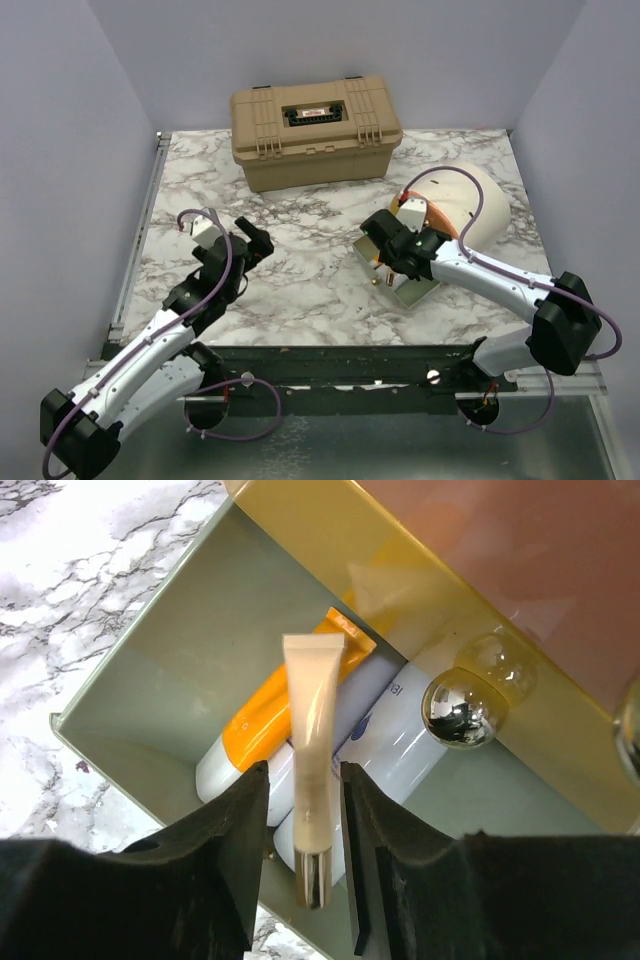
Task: Organize the makeup
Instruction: Place the makeup in the drawer.
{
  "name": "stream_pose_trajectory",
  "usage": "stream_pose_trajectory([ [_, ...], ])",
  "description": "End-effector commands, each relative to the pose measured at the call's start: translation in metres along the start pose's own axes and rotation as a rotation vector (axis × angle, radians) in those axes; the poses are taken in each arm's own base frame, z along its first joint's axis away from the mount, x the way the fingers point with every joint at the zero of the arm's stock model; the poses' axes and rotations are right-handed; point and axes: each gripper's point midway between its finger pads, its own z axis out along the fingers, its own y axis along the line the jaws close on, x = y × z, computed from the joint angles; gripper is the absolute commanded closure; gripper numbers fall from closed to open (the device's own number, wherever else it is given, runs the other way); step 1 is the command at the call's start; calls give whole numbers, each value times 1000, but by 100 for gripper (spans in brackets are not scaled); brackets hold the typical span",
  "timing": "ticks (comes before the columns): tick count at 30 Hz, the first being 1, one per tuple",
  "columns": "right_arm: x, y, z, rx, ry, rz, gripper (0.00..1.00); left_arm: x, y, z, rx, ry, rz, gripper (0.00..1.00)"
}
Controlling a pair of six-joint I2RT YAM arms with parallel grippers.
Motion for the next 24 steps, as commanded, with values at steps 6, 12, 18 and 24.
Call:
stream_pose_trajectory([
  [6, -7, -17, 1, 82, -6, 16, 59, 13, -18, 6, 52, 79, 1, 1],
  [12, -13, 14, -8, -120, -9, -24, 72, 19, -25, 8, 89, 102, 18, 1],
  [18, 10, 26, 7, -157, 68, -169, 89, 38, -41, 13, 157, 193, 64, 1],
  [24, -10, 35, -3, -195, 30, -216, 99, 69, -75, 11, 381, 303, 93, 1],
])
